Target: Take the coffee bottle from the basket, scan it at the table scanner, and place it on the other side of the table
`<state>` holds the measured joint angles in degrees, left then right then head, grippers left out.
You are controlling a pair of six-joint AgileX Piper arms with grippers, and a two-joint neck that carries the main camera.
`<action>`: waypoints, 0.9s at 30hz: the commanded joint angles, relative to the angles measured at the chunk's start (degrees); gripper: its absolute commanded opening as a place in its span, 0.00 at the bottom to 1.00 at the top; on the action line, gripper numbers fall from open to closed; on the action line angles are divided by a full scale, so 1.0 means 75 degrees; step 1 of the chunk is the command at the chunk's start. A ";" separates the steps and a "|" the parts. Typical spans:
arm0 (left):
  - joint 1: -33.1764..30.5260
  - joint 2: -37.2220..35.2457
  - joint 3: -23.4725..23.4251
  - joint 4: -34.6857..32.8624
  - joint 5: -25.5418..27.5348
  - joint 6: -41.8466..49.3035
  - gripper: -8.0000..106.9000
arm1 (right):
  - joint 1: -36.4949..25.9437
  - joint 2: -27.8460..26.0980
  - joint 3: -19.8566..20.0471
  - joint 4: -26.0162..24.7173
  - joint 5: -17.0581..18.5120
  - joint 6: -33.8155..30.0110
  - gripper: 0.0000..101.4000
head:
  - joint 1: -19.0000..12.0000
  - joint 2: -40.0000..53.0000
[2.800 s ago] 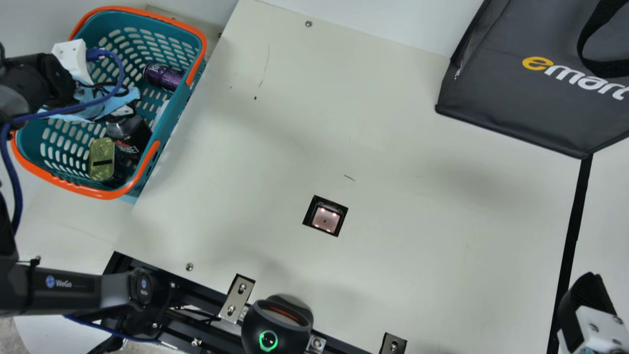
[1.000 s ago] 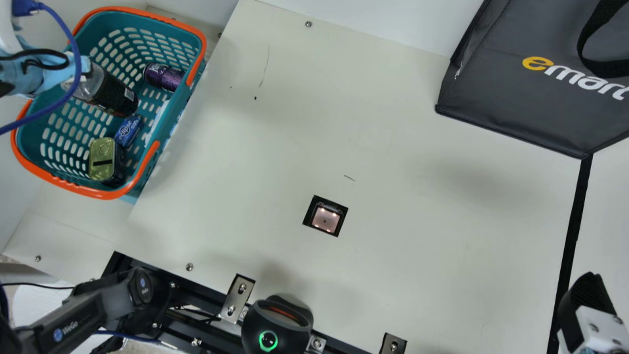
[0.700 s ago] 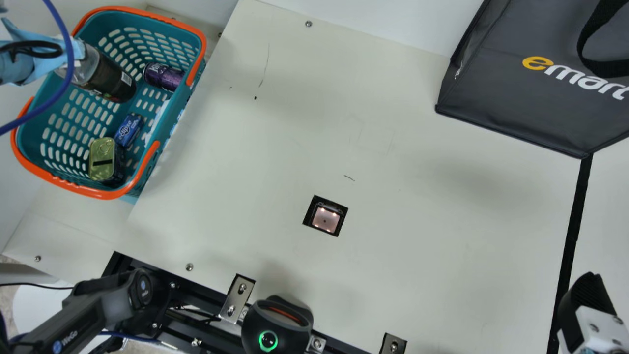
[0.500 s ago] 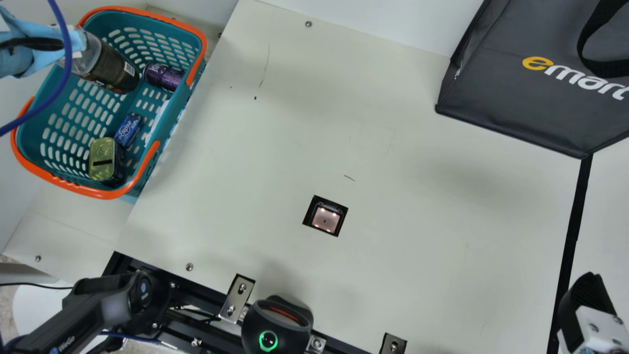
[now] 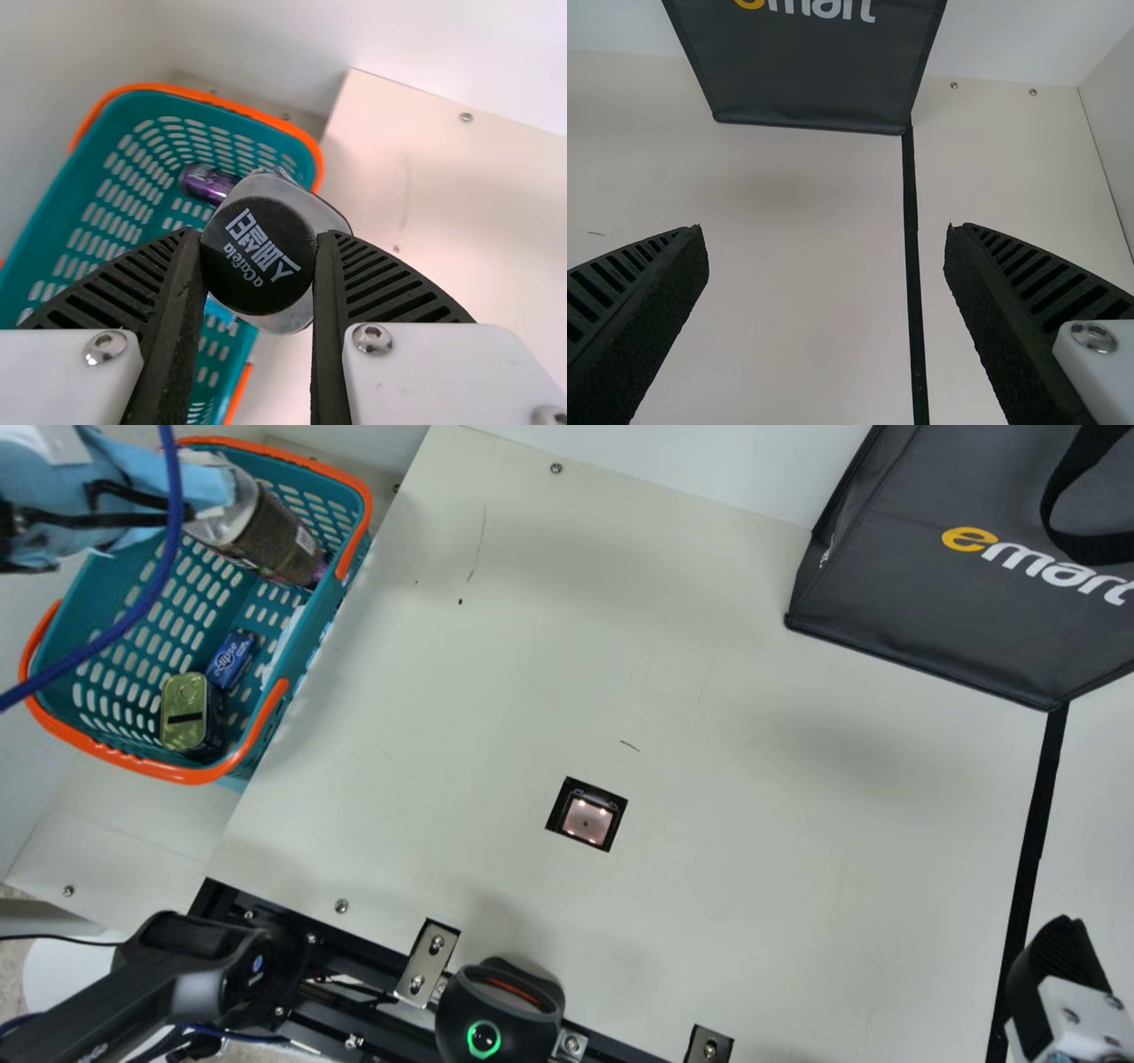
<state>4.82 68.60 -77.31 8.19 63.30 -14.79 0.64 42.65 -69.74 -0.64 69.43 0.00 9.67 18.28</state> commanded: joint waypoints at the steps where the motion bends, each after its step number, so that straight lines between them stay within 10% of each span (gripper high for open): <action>1: -0.0693 0.0060 -0.0016 0.0184 0.0043 -0.0450 0.00 | 0.0000 0.0000 0.0000 0.0000 0.0000 0.0000 0.94 | -0.0233 0.0018; 27: -0.3067 0.1034 0.1303 0.1098 -0.0566 -0.2306 0.00 | 0.0000 0.0000 0.0000 -0.0006 0.0008 0.0000 0.94 | -0.0233 0.0018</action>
<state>-18.00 76.34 -68.01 16.36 59.17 -31.91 0.64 42.65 -69.74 -0.68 69.49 0.00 9.67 18.19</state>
